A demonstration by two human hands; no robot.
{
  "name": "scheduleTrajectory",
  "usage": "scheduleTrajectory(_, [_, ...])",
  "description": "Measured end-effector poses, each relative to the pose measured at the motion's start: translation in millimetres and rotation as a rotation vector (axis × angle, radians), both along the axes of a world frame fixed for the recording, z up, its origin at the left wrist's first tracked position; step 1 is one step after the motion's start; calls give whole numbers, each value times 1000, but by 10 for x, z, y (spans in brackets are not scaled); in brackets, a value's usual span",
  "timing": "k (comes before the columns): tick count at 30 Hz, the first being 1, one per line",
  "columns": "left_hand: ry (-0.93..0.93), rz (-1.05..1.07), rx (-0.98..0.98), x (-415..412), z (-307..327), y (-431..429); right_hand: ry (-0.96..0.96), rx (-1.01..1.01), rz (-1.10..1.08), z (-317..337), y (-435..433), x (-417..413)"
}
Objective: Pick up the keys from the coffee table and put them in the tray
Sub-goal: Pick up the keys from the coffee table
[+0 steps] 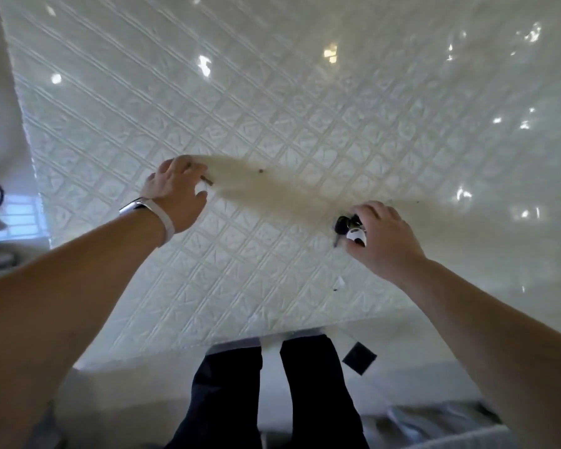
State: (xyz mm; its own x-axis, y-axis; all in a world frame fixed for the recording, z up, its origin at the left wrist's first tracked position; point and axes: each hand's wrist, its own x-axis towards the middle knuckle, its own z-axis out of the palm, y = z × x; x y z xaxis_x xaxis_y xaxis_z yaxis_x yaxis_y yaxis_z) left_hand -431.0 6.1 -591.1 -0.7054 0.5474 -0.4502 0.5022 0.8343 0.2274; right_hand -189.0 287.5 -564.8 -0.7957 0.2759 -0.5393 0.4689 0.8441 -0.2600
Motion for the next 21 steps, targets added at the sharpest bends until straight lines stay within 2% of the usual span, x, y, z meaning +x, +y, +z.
scheduleTrajectory(7, [103, 36, 51, 34, -72, -27, -37, 133, -44, -299, -106, 33])
scheduleTrajectory(16, [-4, 245, 29, 45, -121, -87, -52, 71, -193, -355, -217, 86])
scheduleTrajectory(21, [14, 227, 38, 98, -194, -127, -12, -55, -324, -338, -311, 115])
